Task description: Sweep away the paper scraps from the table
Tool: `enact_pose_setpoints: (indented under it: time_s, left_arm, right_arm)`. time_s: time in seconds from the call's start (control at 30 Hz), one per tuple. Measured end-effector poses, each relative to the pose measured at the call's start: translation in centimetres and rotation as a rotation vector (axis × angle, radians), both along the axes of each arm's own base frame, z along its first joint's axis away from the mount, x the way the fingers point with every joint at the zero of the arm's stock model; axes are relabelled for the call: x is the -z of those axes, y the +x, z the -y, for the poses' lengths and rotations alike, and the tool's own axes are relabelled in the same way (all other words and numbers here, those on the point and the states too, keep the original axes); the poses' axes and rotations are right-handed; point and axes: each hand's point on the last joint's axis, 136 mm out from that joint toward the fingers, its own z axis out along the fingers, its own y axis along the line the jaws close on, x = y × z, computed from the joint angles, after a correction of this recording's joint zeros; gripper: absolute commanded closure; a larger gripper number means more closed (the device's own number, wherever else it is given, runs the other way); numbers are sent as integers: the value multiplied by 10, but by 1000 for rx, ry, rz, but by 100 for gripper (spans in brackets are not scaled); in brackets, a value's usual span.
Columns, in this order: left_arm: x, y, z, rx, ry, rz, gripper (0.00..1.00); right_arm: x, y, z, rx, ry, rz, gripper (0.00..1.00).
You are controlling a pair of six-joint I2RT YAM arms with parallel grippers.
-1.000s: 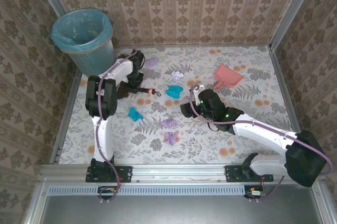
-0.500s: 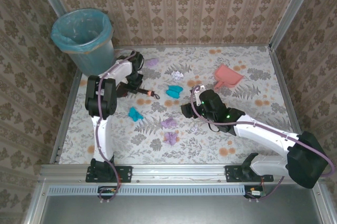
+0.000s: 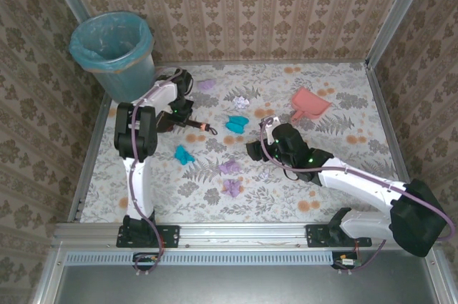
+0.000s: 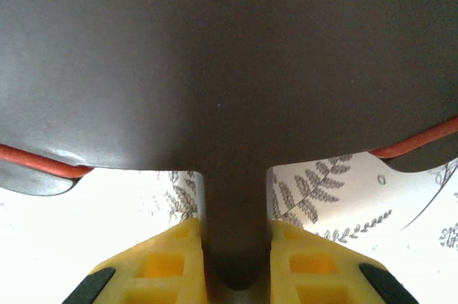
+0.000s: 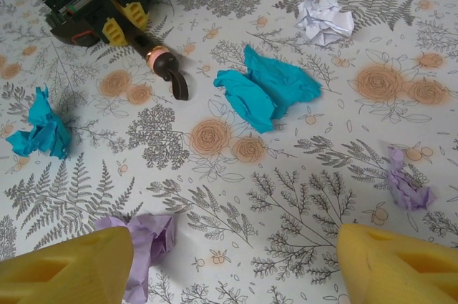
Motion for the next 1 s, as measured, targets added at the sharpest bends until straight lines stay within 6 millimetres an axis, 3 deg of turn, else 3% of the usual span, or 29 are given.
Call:
enact_pose_setpoints:
  time_s: [0.27, 0.53, 0.67, 0.83, 1.0]
  left_arm:
    - [-31, -36, 16, 64, -139, -2, 100]
    - [-80, -65, 32, 152, -274, 94, 100]
    - [-88, -84, 45, 195, -339, 121, 100]
    - [-92, -115, 78, 291, -409, 126, 100]
    - [-95, -131, 108, 378, -466, 128, 100]
  right_arm:
    - [6, -21, -13, -151, 42, 114, 29]
    - [-15, -31, -34, -270, 20, 278, 29]
    - [-24, -41, -50, -349, -2, 360, 29]
    - [-26, -47, -63, -436, -60, 448, 28]
    - [-25, -51, -65, -501, -133, 551, 28]
